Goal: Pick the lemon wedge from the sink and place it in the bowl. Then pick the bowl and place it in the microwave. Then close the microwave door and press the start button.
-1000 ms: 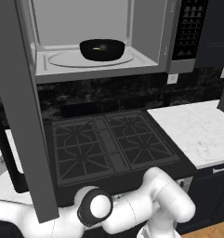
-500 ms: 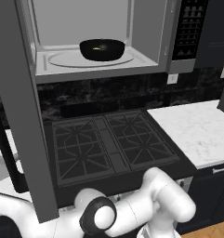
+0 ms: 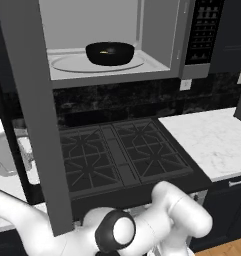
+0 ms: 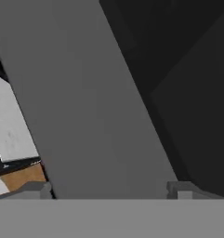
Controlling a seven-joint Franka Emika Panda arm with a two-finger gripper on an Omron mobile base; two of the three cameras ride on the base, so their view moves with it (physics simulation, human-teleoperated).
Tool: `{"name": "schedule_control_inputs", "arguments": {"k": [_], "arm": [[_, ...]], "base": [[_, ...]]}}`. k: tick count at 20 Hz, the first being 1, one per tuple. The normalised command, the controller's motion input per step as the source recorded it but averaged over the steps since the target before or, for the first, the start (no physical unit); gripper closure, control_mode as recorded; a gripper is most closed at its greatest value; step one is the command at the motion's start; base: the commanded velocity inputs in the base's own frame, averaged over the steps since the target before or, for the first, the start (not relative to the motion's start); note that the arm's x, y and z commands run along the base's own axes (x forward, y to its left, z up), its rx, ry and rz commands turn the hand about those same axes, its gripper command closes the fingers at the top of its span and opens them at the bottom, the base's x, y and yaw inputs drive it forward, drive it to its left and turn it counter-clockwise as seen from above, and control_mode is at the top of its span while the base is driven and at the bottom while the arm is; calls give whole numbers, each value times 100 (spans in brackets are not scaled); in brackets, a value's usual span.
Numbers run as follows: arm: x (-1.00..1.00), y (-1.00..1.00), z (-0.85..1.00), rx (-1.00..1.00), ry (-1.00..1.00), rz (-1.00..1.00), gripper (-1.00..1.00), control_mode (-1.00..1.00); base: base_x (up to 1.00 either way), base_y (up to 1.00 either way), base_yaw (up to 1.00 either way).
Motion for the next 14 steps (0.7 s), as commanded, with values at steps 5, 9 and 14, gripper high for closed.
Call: {"name": "schedule_control_inputs", "arguments": {"k": [5,9,14], "arm": [[-32,-88,26,5,0,0,-100,-100],[-29,-93,22,6,0,5,-100,-100],[-33,-87,6,9,3,16,-100,-100]], "base": [[0,0,0],[0,0,0],[0,0,0]]}}
